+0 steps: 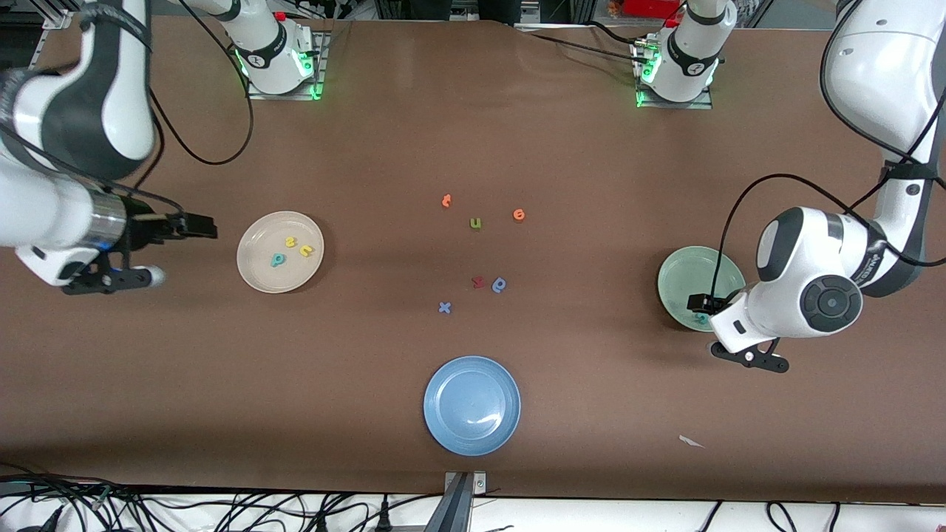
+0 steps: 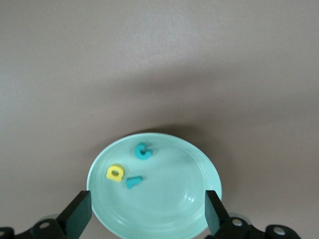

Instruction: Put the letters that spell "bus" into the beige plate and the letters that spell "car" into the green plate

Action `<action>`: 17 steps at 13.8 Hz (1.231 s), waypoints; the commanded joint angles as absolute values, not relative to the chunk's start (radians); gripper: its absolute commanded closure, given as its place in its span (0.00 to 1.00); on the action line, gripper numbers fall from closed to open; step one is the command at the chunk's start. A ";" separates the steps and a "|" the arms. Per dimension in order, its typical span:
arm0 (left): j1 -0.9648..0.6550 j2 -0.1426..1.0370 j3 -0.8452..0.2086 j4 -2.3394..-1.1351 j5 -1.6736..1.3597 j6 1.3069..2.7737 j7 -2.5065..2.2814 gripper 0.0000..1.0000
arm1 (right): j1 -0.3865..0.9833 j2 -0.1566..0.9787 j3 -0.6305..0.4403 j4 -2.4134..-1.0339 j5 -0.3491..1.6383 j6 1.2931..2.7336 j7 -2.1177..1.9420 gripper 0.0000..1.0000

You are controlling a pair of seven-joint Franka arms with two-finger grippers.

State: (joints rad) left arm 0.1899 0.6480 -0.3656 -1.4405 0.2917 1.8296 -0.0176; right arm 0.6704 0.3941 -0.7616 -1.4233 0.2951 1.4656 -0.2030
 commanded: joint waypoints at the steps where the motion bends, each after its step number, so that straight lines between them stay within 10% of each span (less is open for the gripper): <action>1: 0.189 0.577 -0.365 -1.421 0.233 1.735 -0.034 0.00 | 0.565 0.306 -0.605 -1.428 0.212 1.415 -0.190 0.00; 7: 0.098 0.289 -0.085 -1.541 -0.052 1.681 0.104 0.00 | 0.080 0.102 0.022 -1.683 -0.014 1.581 -0.014 0.00; 9: -0.007 0.177 0.035 -1.607 -0.042 1.678 0.120 0.00 | 0.043 -0.024 0.051 -1.853 -0.006 1.747 0.044 0.00; 17: -0.127 -0.023 0.156 -1.637 0.003 1.648 0.138 0.00 | 0.011 -0.006 0.031 -1.718 0.043 1.637 0.050 0.00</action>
State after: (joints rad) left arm -0.0972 0.0115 0.1185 -1.5924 -0.0154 1.6426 0.1093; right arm 0.0145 -0.0124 0.0264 -1.7419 0.0147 1.6597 0.0271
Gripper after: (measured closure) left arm 0.000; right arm 0.000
